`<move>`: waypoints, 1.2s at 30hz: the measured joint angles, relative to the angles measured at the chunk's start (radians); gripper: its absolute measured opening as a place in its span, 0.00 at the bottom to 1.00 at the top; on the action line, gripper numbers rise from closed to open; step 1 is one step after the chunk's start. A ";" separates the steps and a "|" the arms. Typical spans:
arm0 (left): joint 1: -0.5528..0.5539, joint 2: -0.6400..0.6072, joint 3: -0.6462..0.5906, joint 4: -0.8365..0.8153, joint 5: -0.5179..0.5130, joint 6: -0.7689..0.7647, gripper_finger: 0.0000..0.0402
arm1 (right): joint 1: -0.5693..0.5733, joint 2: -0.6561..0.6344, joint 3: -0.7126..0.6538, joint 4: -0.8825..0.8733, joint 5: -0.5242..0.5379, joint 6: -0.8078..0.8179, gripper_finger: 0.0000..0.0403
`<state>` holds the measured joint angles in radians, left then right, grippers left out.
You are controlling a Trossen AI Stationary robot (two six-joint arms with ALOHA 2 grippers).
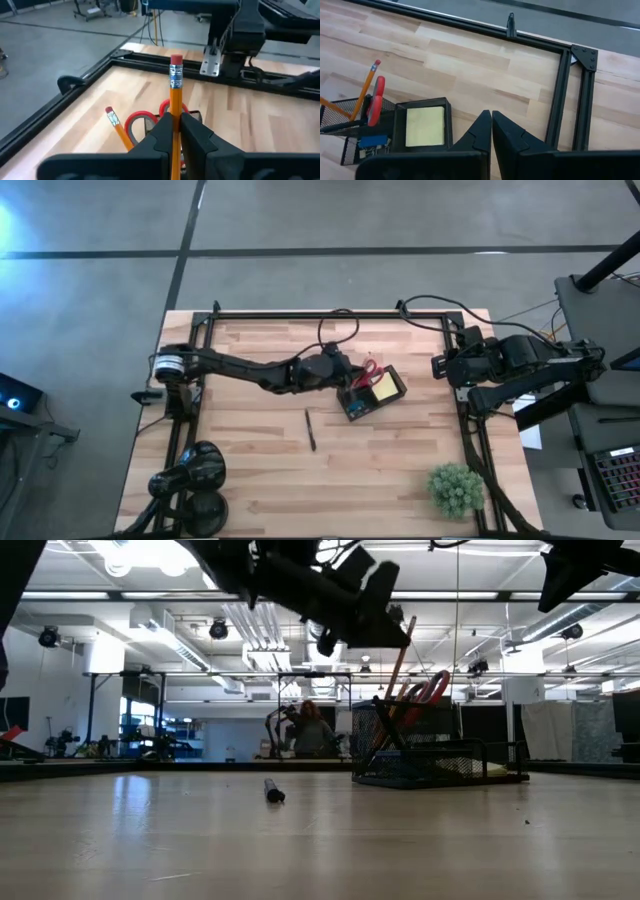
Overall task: Pick and place office supplies into organizer
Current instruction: Put the pencil into the desk organizer, then put the pen into the desk organizer
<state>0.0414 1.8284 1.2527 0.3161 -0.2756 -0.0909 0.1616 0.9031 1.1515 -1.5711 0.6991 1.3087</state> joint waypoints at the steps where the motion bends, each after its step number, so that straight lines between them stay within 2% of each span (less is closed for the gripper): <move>1: 0.000 0.011 -0.010 0.028 -0.006 -0.001 0.01 | 0.000 0.000 0.000 0.000 0.000 0.000 0.02; 6: 0.000 0.053 -0.037 0.047 -0.048 -0.008 0.01 | 0.000 0.000 0.000 0.000 -0.008 -0.002 0.02; 15: 0.000 0.078 -0.078 0.088 -0.054 -0.031 0.03 | 0.000 0.000 0.000 0.000 -0.026 -0.011 0.02; 20: 0.001 0.073 -0.089 -0.006 -0.055 -0.163 0.13 | 0.000 0.001 0.000 0.000 -0.026 -0.011 0.02; 24: 0.000 0.046 -0.068 -0.006 -0.050 -0.191 0.24 | 0.000 0.001 0.000 0.000 -0.026 -0.011 0.02; 29: -0.002 -0.016 -0.014 -0.250 -0.042 -0.189 0.39 | 0.000 0.002 0.000 0.000 -0.026 -0.008 0.02; 31: -0.006 -0.064 0.009 -0.348 0.003 -0.165 0.45 | 0.000 0.002 0.000 0.000 -0.026 -0.008 0.02; 32: -0.007 -0.098 0.017 -0.400 0.067 -0.130 0.47 | 0.000 0.002 0.000 0.000 -0.026 -0.009 0.02; 35: -0.022 -0.207 0.019 -0.663 0.366 0.133 0.50 | 0.000 0.002 0.000 0.000 -0.026 -0.012 0.02; 36: -0.041 -0.237 0.016 -0.767 0.410 0.248 0.50 | 0.000 0.002 0.000 0.000 -0.026 -0.018 0.02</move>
<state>0.0006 1.5910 1.2683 -0.4506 0.1344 0.1571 0.1615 0.9047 1.1515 -1.5709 0.6735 1.2908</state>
